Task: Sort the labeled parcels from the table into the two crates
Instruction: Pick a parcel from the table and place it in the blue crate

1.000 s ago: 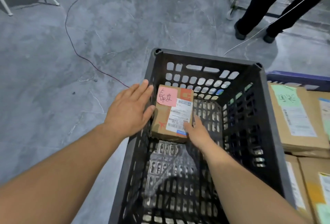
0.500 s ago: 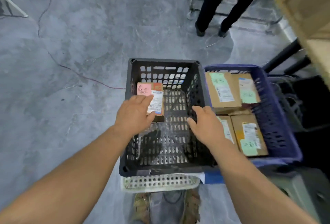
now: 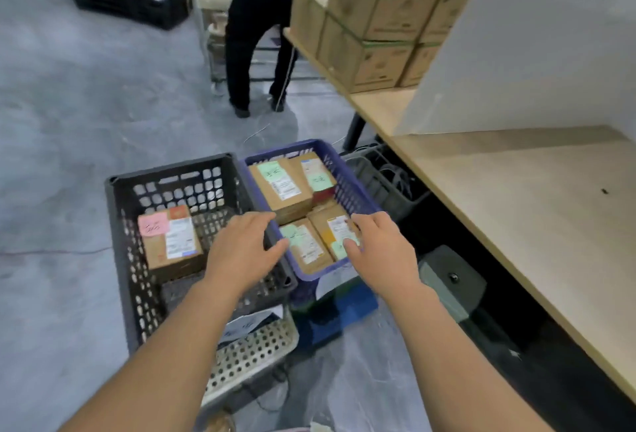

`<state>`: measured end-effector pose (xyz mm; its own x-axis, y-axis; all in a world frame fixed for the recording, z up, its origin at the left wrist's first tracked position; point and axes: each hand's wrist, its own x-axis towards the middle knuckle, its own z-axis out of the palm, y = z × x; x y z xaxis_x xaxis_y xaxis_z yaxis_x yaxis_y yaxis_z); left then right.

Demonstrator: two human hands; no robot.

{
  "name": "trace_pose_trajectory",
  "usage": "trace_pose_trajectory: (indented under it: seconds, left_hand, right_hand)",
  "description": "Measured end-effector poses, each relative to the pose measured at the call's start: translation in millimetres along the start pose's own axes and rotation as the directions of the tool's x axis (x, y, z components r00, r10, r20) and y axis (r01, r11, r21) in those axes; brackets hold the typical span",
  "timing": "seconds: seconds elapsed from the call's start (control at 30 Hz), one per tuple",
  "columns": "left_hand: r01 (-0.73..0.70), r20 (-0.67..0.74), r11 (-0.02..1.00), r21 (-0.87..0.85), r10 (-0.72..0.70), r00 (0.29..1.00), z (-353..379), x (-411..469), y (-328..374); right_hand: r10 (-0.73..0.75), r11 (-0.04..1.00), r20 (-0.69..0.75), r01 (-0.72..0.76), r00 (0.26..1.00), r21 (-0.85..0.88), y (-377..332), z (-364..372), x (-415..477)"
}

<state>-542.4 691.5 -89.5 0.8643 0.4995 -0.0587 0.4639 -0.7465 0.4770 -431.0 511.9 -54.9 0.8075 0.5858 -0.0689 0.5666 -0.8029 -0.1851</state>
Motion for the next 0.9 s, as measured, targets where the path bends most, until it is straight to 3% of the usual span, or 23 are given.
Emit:
trace_pose_trajectory:
  seconds: [0.5,0.7,0.9]
  left_hand:
    - [-0.349,-0.001,0.937,-0.026,0.349,0.937,80.1,-46.8,280.1]
    - [-0.492,0.074,0.870,-0.036,0.494,0.867,130.3,-73.1,374.8]
    - [-0.623,0.153,0.779,-0.070,0.626,0.765,174.8,-79.9,448.2]
  right_hand:
    - [0.237,0.970,-0.239,-0.215,0.942,0.116,240.7,-92.2,-147.0]
    - [0.376,0.927,-0.285,-0.356,0.882,0.121,326.4,-108.2,-204.8]
    - [0.567,0.823,-0.314,-0.527,0.761,0.210,400.1,-115.2,-250.8]
